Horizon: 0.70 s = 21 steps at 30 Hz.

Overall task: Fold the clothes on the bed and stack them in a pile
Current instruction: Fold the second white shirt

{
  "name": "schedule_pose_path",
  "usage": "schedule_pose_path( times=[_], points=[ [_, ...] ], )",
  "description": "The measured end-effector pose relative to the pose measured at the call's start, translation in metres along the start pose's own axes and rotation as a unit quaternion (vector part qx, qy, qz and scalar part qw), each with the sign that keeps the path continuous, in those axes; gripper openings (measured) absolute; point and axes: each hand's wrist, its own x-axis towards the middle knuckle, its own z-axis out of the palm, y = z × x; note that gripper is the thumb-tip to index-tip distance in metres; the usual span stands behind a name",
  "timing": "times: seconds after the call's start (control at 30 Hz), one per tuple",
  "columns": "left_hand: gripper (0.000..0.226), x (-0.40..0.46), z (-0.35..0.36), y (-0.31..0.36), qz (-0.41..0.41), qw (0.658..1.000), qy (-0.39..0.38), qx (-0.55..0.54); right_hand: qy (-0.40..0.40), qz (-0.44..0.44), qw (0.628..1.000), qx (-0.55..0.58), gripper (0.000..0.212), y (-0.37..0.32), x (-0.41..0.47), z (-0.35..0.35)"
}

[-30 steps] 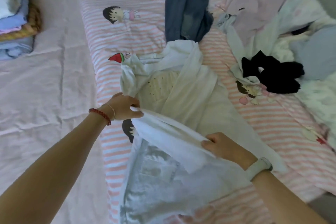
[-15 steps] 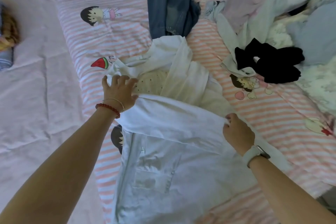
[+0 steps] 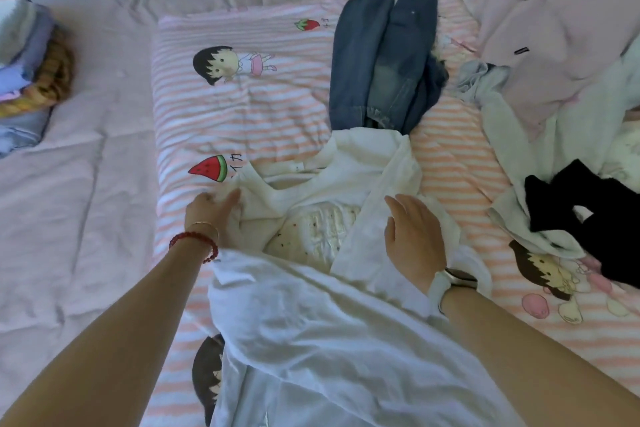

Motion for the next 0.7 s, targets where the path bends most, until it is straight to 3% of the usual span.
schedule_pose_path(
  times=[0.1, 0.23, 0.3, 0.37, 0.47, 0.53, 0.7],
  points=[
    [0.035, 0.015, 0.002, 0.013, 0.004, 0.998, 0.029, -0.053, 0.009, 0.015, 0.999, -0.028, 0.045, 0.006, 0.039, -0.004],
    [0.026, 0.031, -0.01, 0.036, 0.088, 0.972, 0.216, -0.043, -0.066, -0.022, 0.997, 0.017, 0.05, 0.006, 0.069, 0.0],
    [0.028, 0.04, -0.012, 0.046, 0.11, 0.963, 0.246, -0.024, -0.117, -0.045, 0.992, 0.023, 0.051, 0.007, 0.078, 0.004],
    [0.037, 0.047, -0.006, 0.049, 0.124, 0.973, 0.192, 0.031, -0.106, -0.039, 0.993, 0.027, 0.046, 0.01, 0.086, 0.002],
    [0.076, 0.049, -0.002, 0.043, 0.075, 0.994, 0.058, 0.063, 0.016, -0.003, 0.999, 0.043, 0.038, 0.013, 0.099, -0.01],
    [0.086, 0.053, -0.004, 0.037, 0.061, 0.995, 0.017, 0.073, 0.049, -0.009, 0.998, 0.032, 0.042, 0.014, 0.111, -0.016],
    [0.045, 0.063, -0.012, 0.042, 0.078, 0.996, 0.001, 0.037, -0.015, 0.0, 1.0, 0.011, 0.048, 0.005, 0.141, -0.024]
  ],
)
